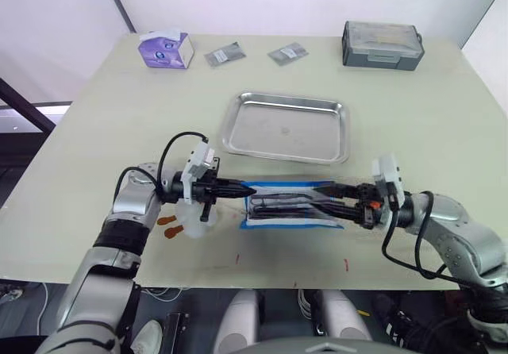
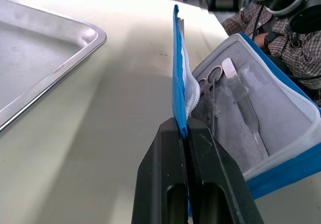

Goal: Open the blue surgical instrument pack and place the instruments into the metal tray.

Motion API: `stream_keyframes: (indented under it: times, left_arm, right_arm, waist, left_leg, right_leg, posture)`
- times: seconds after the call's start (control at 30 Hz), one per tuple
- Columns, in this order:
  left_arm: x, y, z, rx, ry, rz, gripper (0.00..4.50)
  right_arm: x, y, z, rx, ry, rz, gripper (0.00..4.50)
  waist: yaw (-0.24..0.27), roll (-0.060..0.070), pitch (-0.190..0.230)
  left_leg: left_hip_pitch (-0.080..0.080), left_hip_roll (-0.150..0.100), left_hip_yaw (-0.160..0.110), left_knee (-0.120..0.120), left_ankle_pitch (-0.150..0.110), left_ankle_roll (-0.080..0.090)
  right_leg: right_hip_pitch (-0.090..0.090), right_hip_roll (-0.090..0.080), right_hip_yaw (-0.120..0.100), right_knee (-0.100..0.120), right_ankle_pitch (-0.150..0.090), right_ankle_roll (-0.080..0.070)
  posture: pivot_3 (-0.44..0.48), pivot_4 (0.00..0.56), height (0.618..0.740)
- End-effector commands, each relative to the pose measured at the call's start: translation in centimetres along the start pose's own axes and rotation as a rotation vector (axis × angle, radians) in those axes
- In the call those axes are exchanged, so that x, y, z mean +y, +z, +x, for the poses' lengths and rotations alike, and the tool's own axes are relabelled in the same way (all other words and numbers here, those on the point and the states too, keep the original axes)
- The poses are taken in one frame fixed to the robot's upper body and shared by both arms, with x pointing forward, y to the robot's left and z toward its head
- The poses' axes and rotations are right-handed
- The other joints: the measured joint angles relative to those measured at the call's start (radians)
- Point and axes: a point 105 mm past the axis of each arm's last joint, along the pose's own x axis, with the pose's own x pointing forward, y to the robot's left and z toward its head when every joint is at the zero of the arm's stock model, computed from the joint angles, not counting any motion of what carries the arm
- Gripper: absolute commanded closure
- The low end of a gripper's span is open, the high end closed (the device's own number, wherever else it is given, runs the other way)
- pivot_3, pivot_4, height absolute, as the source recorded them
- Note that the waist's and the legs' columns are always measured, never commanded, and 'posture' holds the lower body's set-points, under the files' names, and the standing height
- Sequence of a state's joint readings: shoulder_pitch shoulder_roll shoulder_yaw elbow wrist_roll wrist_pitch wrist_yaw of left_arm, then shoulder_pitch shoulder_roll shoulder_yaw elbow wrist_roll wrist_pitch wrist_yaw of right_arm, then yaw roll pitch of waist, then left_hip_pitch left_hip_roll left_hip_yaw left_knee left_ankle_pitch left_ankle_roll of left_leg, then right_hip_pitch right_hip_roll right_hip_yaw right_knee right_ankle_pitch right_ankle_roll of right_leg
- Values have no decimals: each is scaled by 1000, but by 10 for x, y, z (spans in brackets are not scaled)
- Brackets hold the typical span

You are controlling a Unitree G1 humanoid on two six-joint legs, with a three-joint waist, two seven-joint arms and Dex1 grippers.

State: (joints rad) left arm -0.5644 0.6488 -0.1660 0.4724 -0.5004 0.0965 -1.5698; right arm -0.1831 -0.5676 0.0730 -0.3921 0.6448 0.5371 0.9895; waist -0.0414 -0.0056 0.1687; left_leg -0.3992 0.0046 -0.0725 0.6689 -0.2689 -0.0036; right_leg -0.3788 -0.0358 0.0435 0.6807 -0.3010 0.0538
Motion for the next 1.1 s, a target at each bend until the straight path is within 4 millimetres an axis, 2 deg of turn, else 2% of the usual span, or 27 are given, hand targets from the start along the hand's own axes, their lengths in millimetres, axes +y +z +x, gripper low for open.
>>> stream_keyframes:
  times: [0.03, 0.07, 0.37, 0.53, 0.83, 1.1]
  left_arm:
    - [2, 7, 2, -4, -34, 45, 4500]
    - [4, 8, 3, -4, -31, 48, 4500]
    - [16, 5, 4, 15, 15, 57, 4500]
    - [23, -15, 1, 125, 82, 20, 4500]
    - [34, -25, 1, 171, 149, -23, 4500]
    - [40, -33, 3, 199, 184, -43, 4500]
  right_arm:
    - [7, -15, -4, 52, 11, -8, 4284]
    - [8, -19, -5, 60, 5, 4, 4413]
    - [19, -54, -11, 171, 12, 72, 4413]
    - [27, -78, -20, 246, 28, 102, 4413]
    - [26, -91, -22, 264, 17, 83, 4413]
    - [22, -93, -22, 263, -2, 42, 4413]
  waist:
    - [2, 0, 0]
    - [2, 0, 0]
    - [1, 0, 0]
    - [1, -1, 0]
    - [-2, -2, -1]
    - [-2, -3, -2]
  left_leg:
    - [0, 0, 0, 0, 0, 0]
    - [0, -1, 0, 0, 0, 0]
    - [0, -1, 0, 0, 0, 0]
    - [0, -1, 0, 0, 0, 0]
    - [1, 0, 0, 0, 0, 0]
    - [2, 0, 0, 0, 0, 0]
  right_leg:
    - [0, 0, 0, 0, 0, 0]
    - [0, 0, 0, 0, 0, 0]
    - [0, 0, 0, 0, 0, 0]
    - [0, 0, 0, 0, 0, 0]
    - [1, 0, 0, 0, 0, 0]
    - [1, 1, 0, 0, 0, 0]
  posture:
    - [0, 150, 738]
    - [0, 150, 738]
    - [0, 150, 738]
    - [0, 150, 738]
    - [0, 150, 738]
    - [0, 150, 738]
